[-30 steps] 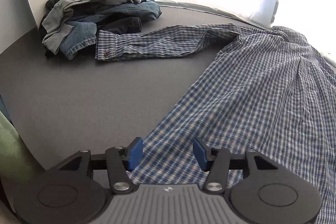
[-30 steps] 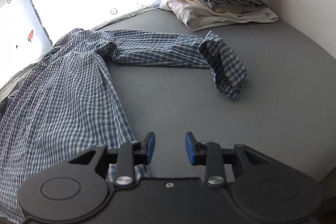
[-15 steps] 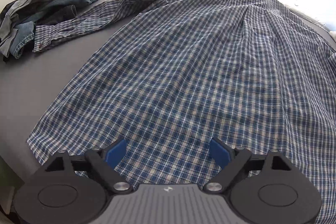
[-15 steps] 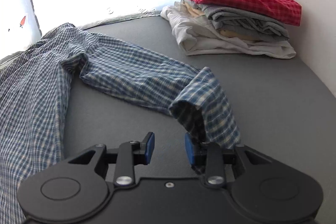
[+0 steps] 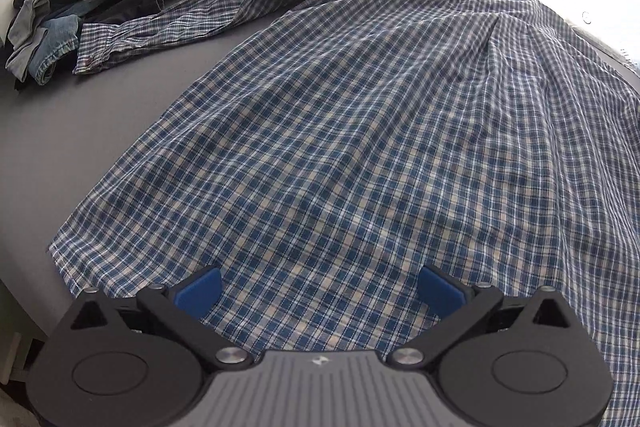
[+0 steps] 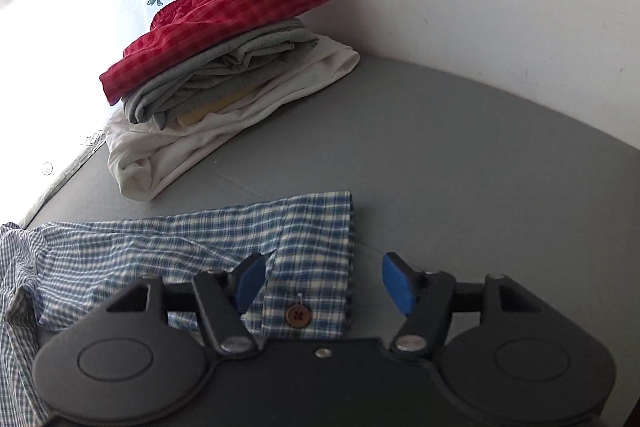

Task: Fold clothes

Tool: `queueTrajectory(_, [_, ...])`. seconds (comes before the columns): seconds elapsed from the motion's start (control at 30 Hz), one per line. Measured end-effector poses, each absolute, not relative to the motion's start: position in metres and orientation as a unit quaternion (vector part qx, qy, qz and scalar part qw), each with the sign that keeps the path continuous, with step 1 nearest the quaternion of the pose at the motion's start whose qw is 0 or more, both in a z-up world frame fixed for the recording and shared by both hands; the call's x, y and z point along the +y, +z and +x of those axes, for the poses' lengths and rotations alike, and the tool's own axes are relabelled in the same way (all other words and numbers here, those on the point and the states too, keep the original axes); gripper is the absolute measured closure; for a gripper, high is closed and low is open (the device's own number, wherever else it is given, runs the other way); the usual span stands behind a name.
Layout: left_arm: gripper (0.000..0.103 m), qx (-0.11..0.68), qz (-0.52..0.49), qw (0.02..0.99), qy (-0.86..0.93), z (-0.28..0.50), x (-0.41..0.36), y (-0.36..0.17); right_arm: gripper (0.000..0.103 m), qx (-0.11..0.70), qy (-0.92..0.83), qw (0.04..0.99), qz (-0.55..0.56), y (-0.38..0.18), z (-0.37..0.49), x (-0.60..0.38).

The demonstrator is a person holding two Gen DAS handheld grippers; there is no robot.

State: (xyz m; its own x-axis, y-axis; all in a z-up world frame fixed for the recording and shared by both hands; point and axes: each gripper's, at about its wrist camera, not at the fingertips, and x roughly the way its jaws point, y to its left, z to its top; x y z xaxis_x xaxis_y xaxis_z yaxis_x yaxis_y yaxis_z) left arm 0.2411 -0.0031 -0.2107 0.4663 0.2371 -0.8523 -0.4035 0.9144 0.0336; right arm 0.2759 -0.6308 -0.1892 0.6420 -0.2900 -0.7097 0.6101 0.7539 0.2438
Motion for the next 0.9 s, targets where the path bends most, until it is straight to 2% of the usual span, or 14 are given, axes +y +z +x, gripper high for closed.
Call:
queueTrajectory(0.07, [0.000, 0.483, -0.088, 0.850, 0.190, 0.242, -0.003, -0.211, 0.048, 0.349, -0.249, 0.877, 0.218, -0.193, 0.284, -0.625])
queueTrajectory(0.1, [0.000, 0.484, -0.089, 0.849, 0.191, 0.243, -0.003, -0.211, 0.071, 0.354, -0.246, 0.878, 0.208, -0.193, 0.289, -0.624])
queueTrajectory(0.13, [0.000, 0.485, -0.089, 0.848, 0.191, 0.243, -0.003, -0.211, 0.089, 0.360, -0.243, 0.879, 0.196, -0.193, 0.294, -0.627])
queueTrajectory(0.2, [0.000, 0.487, -0.090, 0.847, 0.191, 0.244, -0.002, -0.211, 0.097, 0.366, -0.242, 0.882, 0.173, -0.190, 0.306, -0.636])
queueTrajectory(0.33, [0.000, 0.488, -0.090, 0.847, 0.190, 0.244, -0.001, -0.211, 0.096, 0.352, -0.277, 0.886, 0.119, -0.180, 0.337, -0.664])
queueTrajectory(0.4, [0.000, 0.487, -0.090, 0.847, 0.190, 0.243, 0.000, -0.211, 0.092, 0.372, -0.285, 0.877, 0.105, -0.180, 0.354, -0.672])
queueTrajectory(0.47, [0.000, 0.486, -0.089, 0.849, 0.190, 0.242, 0.001, -0.211, 0.080, 0.377, -0.302, 0.871, 0.087, -0.178, 0.361, -0.667])
queueTrajectory(0.53, [0.000, 0.483, -0.089, 0.850, 0.191, 0.241, 0.002, -0.211, 0.052, 0.369, -0.318, 0.871, 0.070, -0.174, 0.361, -0.654])
queueTrajectory(0.6, [0.000, 0.479, -0.088, 0.852, 0.191, 0.240, 0.001, -0.212, 0.044, 0.346, -0.317, 0.881, 0.062, -0.167, 0.355, -0.629])
queueTrajectory(0.67, [0.000, 0.478, -0.088, 0.853, 0.191, 0.240, 0.001, -0.212, 0.044, 0.332, -0.288, 0.895, 0.079, -0.163, 0.350, -0.600])
queueTrajectory(0.7, [0.000, 0.478, -0.087, 0.853, 0.191, 0.240, 0.001, -0.212, 0.054, 0.325, -0.258, 0.905, 0.094, -0.161, 0.348, -0.584])
queueTrajectory(0.73, [0.000, 0.478, -0.087, 0.853, 0.191, 0.240, 0.001, -0.212, 0.085, 0.318, -0.212, 0.918, 0.110, -0.160, 0.347, -0.564])
queueTrajectory(0.77, [0.000, 0.478, -0.087, 0.853, 0.191, 0.241, 0.001, -0.212, 0.097, 0.317, -0.169, 0.926, 0.115, -0.160, 0.349, -0.543])
queueTrajectory(0.9, [0.000, 0.481, -0.085, 0.852, 0.187, 0.243, 0.001, -0.212, 0.100, 0.320, -0.037, 0.944, 0.065, -0.159, 0.368, -0.449])
